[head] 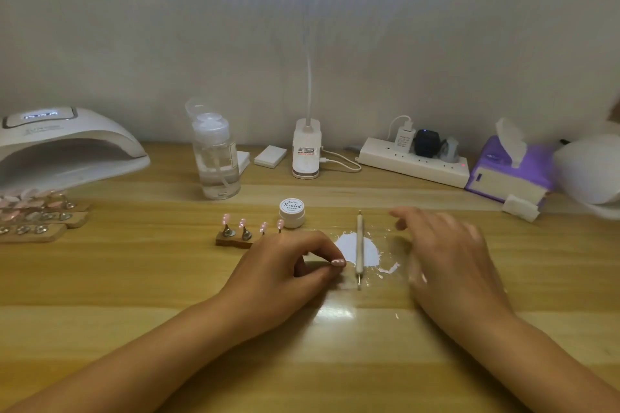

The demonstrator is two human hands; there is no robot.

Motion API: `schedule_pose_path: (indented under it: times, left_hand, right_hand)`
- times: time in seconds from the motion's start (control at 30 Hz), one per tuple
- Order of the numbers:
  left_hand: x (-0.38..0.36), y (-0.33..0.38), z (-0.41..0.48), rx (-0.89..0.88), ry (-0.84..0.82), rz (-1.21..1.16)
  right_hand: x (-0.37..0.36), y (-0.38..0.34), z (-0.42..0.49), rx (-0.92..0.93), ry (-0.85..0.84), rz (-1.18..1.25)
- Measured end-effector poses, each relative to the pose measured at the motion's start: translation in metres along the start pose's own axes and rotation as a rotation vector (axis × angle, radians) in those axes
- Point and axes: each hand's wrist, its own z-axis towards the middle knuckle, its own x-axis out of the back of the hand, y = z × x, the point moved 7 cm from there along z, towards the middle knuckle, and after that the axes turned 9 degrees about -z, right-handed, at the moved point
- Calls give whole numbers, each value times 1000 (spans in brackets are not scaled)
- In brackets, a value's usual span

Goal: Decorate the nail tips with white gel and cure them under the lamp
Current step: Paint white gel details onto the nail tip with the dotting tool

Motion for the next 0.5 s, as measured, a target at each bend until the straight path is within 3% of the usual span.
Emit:
schedule_pose_path:
  times: [0.13,0.27,0.5]
  left_hand:
    - [0,3,-1,-10,4,14]
    - [1,4,-1,-16,11,33]
    - [2,7,-3,-35,42,55]
  right_hand:
    - [6,37,-1,-261,-175,-179]
    - [-3,58,-14,-308,-416,-253]
    - [9,67,-11,-268,-300,-91]
